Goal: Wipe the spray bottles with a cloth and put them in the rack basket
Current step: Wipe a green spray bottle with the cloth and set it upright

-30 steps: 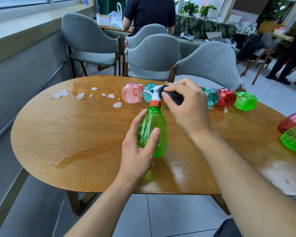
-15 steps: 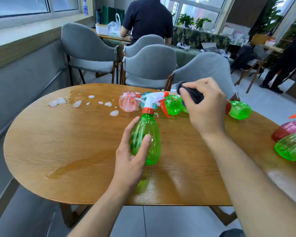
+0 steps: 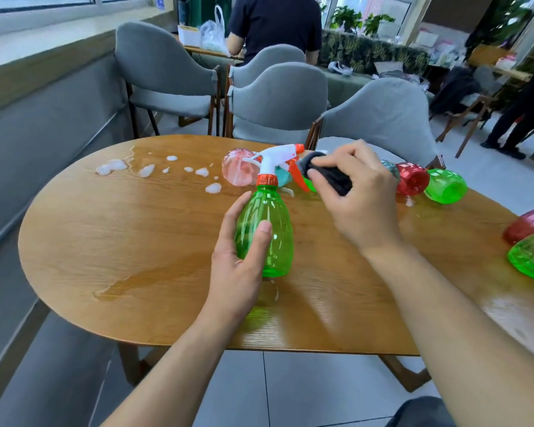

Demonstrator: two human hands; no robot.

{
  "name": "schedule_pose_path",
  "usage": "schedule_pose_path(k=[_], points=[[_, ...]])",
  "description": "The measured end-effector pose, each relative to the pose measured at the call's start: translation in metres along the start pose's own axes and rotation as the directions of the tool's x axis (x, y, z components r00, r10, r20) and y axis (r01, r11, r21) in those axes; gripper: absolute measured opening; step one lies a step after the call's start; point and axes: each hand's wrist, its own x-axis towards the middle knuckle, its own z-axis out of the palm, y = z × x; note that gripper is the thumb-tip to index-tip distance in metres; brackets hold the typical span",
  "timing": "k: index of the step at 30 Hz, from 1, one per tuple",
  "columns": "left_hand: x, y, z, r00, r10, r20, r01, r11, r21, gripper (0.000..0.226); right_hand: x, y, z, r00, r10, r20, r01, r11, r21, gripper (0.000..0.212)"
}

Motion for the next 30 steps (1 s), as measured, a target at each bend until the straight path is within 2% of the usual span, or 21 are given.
schedule_pose_path(k=[2, 3, 7, 10, 17, 19, 24, 27, 29, 30], points=[[-0.002, 0.001, 0.002, 1.000, 0.012, 0.015, -0.012, 1.000, 0.021, 0.052, 0.014, -0.009, 0.001, 0.997, -0.020, -0.070, 0.019, 1.000, -0.024, 0.011], [-0.003, 0.001, 0.003, 0.999, 0.020, 0.025, -0.021, 0.999, 0.031, 0.052, 0.018, -0.012, 0.004, 0.997, -0.037, -0.060, 0.035, 0.999, -0.039, 0.012], [-0.005, 0.001, 0.002, 1.000, 0.016, 0.021, -0.017, 1.000, 0.012, 0.053, 0.003, -0.006, 0.016, 0.989, -0.102, 0.104, 0.112, 0.988, -0.101, 0.010], [-0.003, 0.000, 0.000, 1.000, -0.005, -0.002, 0.005, 1.000, 0.008, 0.054, -0.017, 0.005, 0.012, 0.986, -0.066, 0.154, 0.085, 0.989, -0.120, 0.009], [-0.006, -0.002, 0.004, 0.999, 0.034, 0.024, -0.036, 0.996, 0.076, 0.049, -0.005, -0.016, 0.013, 0.997, -0.002, -0.081, 0.000, 1.000, -0.016, 0.009], [-0.007, 0.000, 0.003, 0.999, 0.049, 0.023, -0.051, 0.997, 0.065, 0.047, -0.002, -0.014, 0.017, 0.996, 0.031, -0.078, -0.030, 0.999, 0.010, 0.009], [0.000, 0.001, -0.002, 0.999, 0.037, -0.016, -0.037, 0.999, 0.021, 0.054, -0.019, -0.002, 0.012, 0.994, 0.066, 0.087, -0.069, 0.997, 0.039, 0.008], [-0.001, 0.000, -0.001, 0.999, 0.037, 0.009, -0.038, 0.998, 0.050, 0.053, -0.003, -0.010, 0.002, 0.991, 0.122, -0.054, -0.114, 0.986, 0.123, 0.006], [-0.004, 0.000, 0.001, 0.998, 0.050, 0.038, -0.053, 0.997, 0.065, 0.050, 0.013, -0.015, 0.002, 0.987, 0.102, -0.123, -0.091, 0.992, 0.092, 0.007], [-0.006, 0.001, 0.003, 0.997, 0.057, 0.045, -0.060, 0.996, 0.065, 0.049, 0.018, -0.016, 0.005, 0.990, 0.089, -0.113, -0.082, 0.994, 0.069, 0.008]])
